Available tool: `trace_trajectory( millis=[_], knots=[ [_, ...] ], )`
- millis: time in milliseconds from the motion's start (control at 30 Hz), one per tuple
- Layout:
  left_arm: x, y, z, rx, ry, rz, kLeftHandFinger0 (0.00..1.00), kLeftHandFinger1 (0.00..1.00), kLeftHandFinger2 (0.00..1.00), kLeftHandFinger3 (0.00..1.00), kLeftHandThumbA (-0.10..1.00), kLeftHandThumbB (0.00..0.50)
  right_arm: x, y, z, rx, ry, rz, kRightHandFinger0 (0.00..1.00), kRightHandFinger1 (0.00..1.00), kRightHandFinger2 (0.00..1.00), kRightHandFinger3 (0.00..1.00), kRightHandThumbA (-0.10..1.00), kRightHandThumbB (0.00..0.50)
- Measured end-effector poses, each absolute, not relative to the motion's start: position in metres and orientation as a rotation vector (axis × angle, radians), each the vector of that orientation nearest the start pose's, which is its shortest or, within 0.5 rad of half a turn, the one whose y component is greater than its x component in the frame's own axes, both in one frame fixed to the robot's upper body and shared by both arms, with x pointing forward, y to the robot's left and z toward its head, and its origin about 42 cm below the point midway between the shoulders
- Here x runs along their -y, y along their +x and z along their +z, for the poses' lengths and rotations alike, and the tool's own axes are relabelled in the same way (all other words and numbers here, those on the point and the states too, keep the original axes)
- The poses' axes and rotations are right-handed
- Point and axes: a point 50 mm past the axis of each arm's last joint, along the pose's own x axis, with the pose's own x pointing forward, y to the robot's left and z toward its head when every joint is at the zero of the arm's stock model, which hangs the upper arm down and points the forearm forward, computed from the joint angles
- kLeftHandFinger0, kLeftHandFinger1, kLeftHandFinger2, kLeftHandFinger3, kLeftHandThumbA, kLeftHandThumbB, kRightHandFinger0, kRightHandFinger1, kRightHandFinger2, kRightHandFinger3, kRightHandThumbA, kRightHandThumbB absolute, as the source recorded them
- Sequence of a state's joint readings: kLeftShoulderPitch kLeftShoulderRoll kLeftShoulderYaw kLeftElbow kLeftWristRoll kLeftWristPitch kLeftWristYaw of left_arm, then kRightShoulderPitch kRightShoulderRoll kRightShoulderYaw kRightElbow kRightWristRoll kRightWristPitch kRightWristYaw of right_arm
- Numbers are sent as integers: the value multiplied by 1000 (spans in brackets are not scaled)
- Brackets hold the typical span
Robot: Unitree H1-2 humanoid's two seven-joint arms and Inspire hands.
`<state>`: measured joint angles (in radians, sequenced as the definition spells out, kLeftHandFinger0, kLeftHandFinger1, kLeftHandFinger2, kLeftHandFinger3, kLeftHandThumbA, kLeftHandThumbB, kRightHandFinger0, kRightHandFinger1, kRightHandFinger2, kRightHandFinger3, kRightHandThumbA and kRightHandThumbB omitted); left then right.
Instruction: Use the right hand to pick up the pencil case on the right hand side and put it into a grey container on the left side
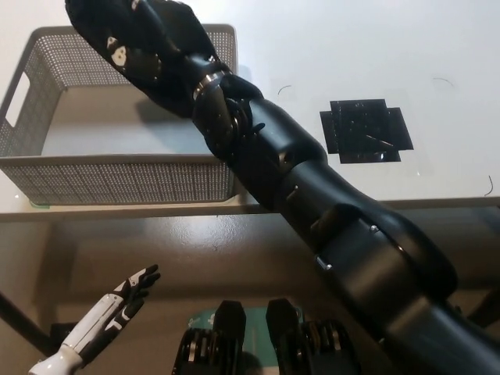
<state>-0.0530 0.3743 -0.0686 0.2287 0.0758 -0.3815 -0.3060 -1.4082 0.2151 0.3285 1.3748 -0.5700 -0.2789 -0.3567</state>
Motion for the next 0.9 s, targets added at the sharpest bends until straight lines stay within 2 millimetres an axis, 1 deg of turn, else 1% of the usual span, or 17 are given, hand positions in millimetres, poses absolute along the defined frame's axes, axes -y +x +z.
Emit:
trace_trajectory(
  millis=[33, 67, 100, 133, 167, 267, 333, 433, 467, 600, 667, 767, 833, 900],
  knots=[
    [-310, 291, 85, 122, 470, -422, 1000, 1000, 1000, 1000, 1000, 372, -66, 528, 348, 591, -860, 345, 477, 755, 969, 1000, 540, 330],
    [-310, 291, 85, 123, 471, -422, 1000, 1000, 1000, 1000, 1000, 378, -65, 529, 347, 580, -861, 347, 1000, 1000, 1000, 1000, 833, 399],
    [-310, 292, 85, 123, 471, -422, 1000, 1000, 1000, 1000, 1000, 377, -65, 529, 345, 564, -867, 361, 1000, 1000, 1000, 1000, 943, 442],
    [-310, 292, 85, 123, 470, -422, 1000, 1000, 1000, 1000, 1000, 366, -64, 530, 344, 552, -873, 373, 1000, 1000, 1000, 1000, 1000, 491],
    [-310, 292, 85, 122, 470, -423, 1000, 1000, 1000, 1000, 1000, 362, -64, 530, 343, 538, -881, 386, 1000, 1000, 1000, 1000, 1000, 500],
    [-309, 291, 85, 121, 470, -424, 1000, 1000, 1000, 1000, 1000, 360, -62, 532, 340, 502, -895, 424, 1000, 1000, 1000, 1000, 1000, 499],
    [-309, 291, 85, 121, 470, -425, 1000, 1000, 1000, 1000, 1000, 368, -62, 532, 338, 480, -898, 450, 1000, 1000, 1000, 1000, 1000, 500],
    [-309, 291, 84, 120, 470, -427, 1000, 1000, 1000, 1000, 1000, 362, -60, 533, 336, 450, -904, 491, 1000, 1000, 1000, 1000, 1000, 500],
    [-308, 291, 84, 120, 470, -427, 1000, 1000, 1000, 1000, 1000, 362, -60, 533, 336, 441, -904, 503, 1000, 1000, 1000, 1000, 1000, 488],
    [-308, 292, 84, 119, 470, -430, 1000, 1000, 1000, 1000, 1000, 371, -58, 535, 336, 407, -898, 546, 1000, 1000, 1000, 1000, 1000, 487],
    [-307, 292, 85, 121, 471, -431, 1000, 1000, 1000, 1000, 1000, 371, -56, 536, 338, 390, -879, 570, 1000, 1000, 1000, 1000, 1000, 478],
    [-307, 294, 86, 124, 472, -433, 1000, 1000, 1000, 1000, 1000, 372, -53, 537, 344, 398, -834, 590, 1000, 1000, 1000, 1000, 1000, 492],
    [-307, 295, 87, 126, 474, -435, 1000, 1000, 1000, 1000, 1000, 371, -50, 536, 349, 419, -799, 596, 1000, 1000, 1000, 1000, 1000, 491],
    [-307, 295, 87, 126, 475, -437, 1000, 1000, 1000, 1000, 1000, 370, -45, 536, 350, 438, -772, 597, 1000, 1000, 1000, 1000, 1000, 497]
  ],
)
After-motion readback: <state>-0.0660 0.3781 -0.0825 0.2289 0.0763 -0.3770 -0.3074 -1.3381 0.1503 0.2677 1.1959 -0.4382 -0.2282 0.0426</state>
